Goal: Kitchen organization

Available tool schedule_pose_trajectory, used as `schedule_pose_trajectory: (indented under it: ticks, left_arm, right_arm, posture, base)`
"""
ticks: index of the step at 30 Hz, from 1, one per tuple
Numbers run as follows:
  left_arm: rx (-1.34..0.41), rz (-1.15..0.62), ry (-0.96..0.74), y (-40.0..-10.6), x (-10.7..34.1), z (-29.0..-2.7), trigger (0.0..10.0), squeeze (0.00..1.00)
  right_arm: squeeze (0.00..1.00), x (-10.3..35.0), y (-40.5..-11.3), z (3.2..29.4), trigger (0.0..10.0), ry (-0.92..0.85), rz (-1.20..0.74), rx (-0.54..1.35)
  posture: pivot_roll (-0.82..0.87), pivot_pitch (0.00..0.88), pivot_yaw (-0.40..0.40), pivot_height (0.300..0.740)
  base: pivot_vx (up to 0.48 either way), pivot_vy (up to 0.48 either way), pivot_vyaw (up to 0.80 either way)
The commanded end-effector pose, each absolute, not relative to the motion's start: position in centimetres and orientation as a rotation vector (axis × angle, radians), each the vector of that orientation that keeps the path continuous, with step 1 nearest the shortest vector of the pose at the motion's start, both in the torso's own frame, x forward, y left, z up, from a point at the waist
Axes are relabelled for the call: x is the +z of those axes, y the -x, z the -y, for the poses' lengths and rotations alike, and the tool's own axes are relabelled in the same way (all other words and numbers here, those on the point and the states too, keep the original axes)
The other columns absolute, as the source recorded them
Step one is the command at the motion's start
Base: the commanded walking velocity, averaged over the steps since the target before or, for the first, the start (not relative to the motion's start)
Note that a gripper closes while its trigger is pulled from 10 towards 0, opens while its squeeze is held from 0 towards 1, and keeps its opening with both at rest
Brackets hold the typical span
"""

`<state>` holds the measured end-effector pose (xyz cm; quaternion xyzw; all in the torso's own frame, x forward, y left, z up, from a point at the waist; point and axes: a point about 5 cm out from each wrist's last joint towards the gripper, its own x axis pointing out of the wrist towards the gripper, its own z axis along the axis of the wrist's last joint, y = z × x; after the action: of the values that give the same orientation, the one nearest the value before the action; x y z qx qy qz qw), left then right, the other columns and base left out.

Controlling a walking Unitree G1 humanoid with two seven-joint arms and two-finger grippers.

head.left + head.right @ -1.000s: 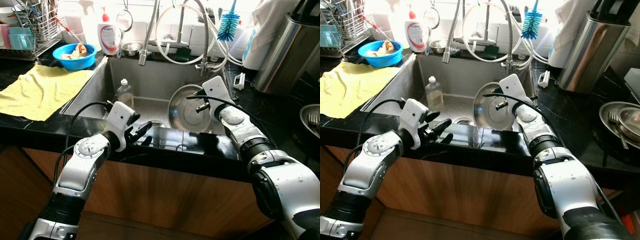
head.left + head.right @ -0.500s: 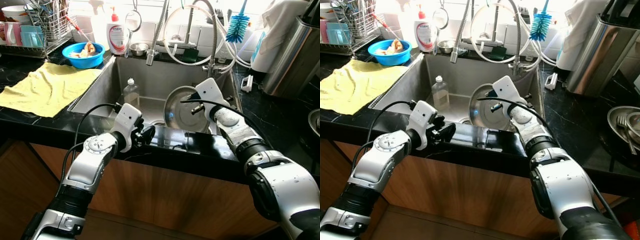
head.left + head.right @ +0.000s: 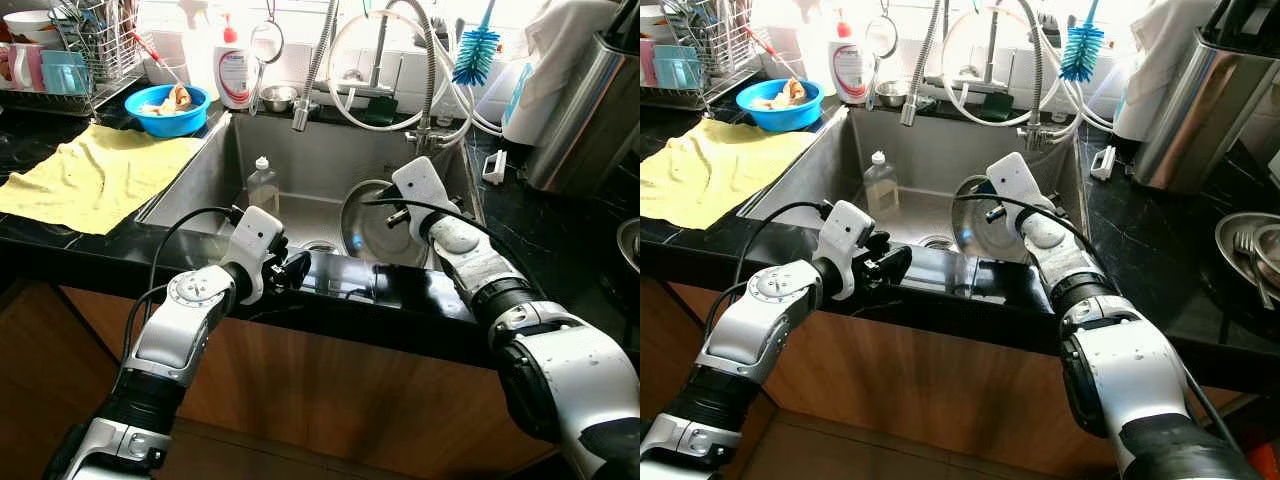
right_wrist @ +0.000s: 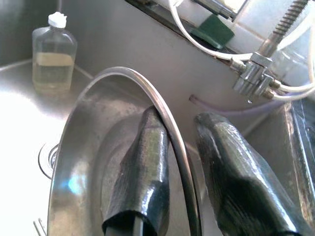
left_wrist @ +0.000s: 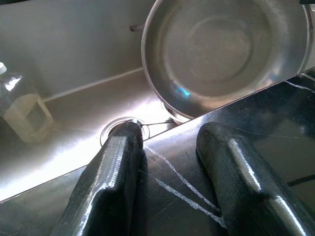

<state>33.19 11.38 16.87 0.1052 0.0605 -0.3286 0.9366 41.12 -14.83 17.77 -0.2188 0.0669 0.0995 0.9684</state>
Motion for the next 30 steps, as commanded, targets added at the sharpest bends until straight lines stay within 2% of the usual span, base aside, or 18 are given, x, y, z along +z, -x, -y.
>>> schedule_pose_trajectory:
  ticks: [1,3,4,7,10,11,12,13,17,20,21,22,23,25,26,27,28,30]
  left_arm:
    - [-0.701,-0.203,-0.224,-32.76,15.31,-10.84,10.0,0.00]
    - [-0.701,-0.204,-0.225,-32.74,15.27,-10.85,10.0,0.00]
    - [-0.702,-0.204,-0.225,-32.73,15.26,-10.85,10.0,0.00]
    - [-0.704,-0.206,-0.226,-32.67,15.20,-10.81,10.0,0.00]
    - [-0.706,-0.207,-0.224,-32.64,15.19,-10.80,10.0,0.00]
    - [-0.707,-0.207,-0.224,-32.63,15.17,-10.78,10.0,0.00]
    - [-0.707,-0.208,-0.224,-32.63,15.17,-10.78,10.0,0.00]
    - [-0.709,-0.208,-0.224,-32.62,15.16,-10.77,10.0,0.00]
    - [-0.710,-0.210,-0.225,-32.62,15.12,-10.76,10.0,0.00]
    - [-0.712,-0.209,-0.224,-32.62,15.13,-10.67,10.0,0.00]
    - [-0.713,-0.208,-0.225,-32.63,15.12,-10.64,10.0,0.00]
    - [-0.714,-0.208,-0.225,-32.64,15.11,-10.62,10.0,0.00]
    - [-0.715,-0.208,-0.225,-32.64,15.12,-10.60,10.0,0.00]
    - [-0.717,-0.208,-0.226,-32.63,15.10,-10.58,10.0,0.00]
    - [-0.717,-0.208,-0.226,-32.63,15.10,-10.59,10.0,0.00]
    - [-0.718,-0.208,-0.226,-32.63,15.08,-10.59,10.0,0.00]
    - [-0.718,-0.209,-0.228,-32.62,15.05,-10.57,10.0,0.00]
    - [-0.720,-0.209,-0.227,-32.60,15.05,-10.51,10.0,0.00]
  right_arm:
    - [0.00,18.57,-41.38,14.81,10.0,0.393,-0.127,0.194]
    - [0.00,18.60,-41.40,14.85,10.0,0.360,-0.131,0.191]
    - [1.00,18.55,-41.39,14.85,10.0,0.342,-0.138,0.192]
    - [1.00,18.39,-41.39,15.04,10.0,0.269,-0.160,0.174]
    - [1.00,17.93,-41.32,15.25,10.0,0.089,-0.212,0.141]
    - [0.43,17.89,-41.32,15.26,10.0,0.063,-0.217,0.139]
    - [0.43,17.88,-41.32,15.24,10.0,0.052,-0.219,0.139]
    - [0.00,17.92,-41.32,15.12,10.0,0.040,-0.218,0.149]
    - [0.00,17.94,-41.34,15.03,10.0,0.030,-0.220,0.150]
    - [0.00,17.85,-41.32,15.10,10.0,-0.039,-0.232,0.134]
    - [0.00,17.71,-41.29,15.03,10.0,-0.176,-0.255,0.126]
    - [0.27,17.70,-41.29,14.93,10.0,-0.226,-0.262,0.129]
    - [1.00,17.73,-41.29,14.81,10.0,-0.296,-0.266,0.131]
    - [1.00,17.81,-41.32,14.70,10.0,-0.452,-0.277,0.116]
    - [1.00,17.82,-41.32,14.76,10.0,-0.462,-0.279,0.108]
    - [0.93,17.86,-41.34,14.81,10.0,-0.483,-0.278,0.099]
    - [0.00,17.88,-41.35,14.88,10.0,-0.505,-0.278,0.092]
    - [0.00,17.90,-41.36,15.12,10.0,-0.515,-0.278,0.075]
  posture:
    - [0.01,0.000,-0.060,0.740]
    - [0.01,0.000,-0.059,0.740]
    - [0.01,0.000,-0.059,0.740]
    - [0.01,0.000,-0.059,0.740]
    - [0.01,0.000,-0.057,0.740]
    - [0.01,0.000,-0.057,0.740]
    - [0.01,0.000,-0.056,0.740]
    - [0.01,0.000,-0.056,0.740]
    - [0.01,0.000,-0.054,0.740]
    - [0.01,0.000,-0.054,0.740]
    - [0.01,0.000,-0.051,0.740]
    - [0.01,0.000,-0.051,0.740]
    - [0.01,0.000,-0.051,0.740]
    - [0.01,0.000,-0.049,0.740]
    - [0.01,0.000,-0.049,0.740]
    - [0.01,0.000,-0.048,0.740]
    - [0.01,0.000,-0.048,0.740]
    - [0.01,0.000,-0.047,0.740]
  base:
    - [0.000,0.000,0.00]
    - [0.000,0.000,0.00]
    - [0.000,0.000,0.00]
    - [0.000,0.000,0.00]
    - [0.000,0.000,0.00]
    - [0.000,0.000,0.00]
    - [0.000,0.000,0.00]
    - [0.000,0.000,0.00]
    - [0.000,0.000,0.00]
    - [0.000,0.000,0.00]
    - [0.000,0.000,0.00]
    - [0.000,0.000,0.00]
    - [0.000,0.000,0.00]
    - [0.000,0.000,0.00]
    - [0.000,0.000,0.00]
    - [0.000,0.000,0.00]
    - [0.000,0.000,0.00]
    - [0.000,0.000,0.00]
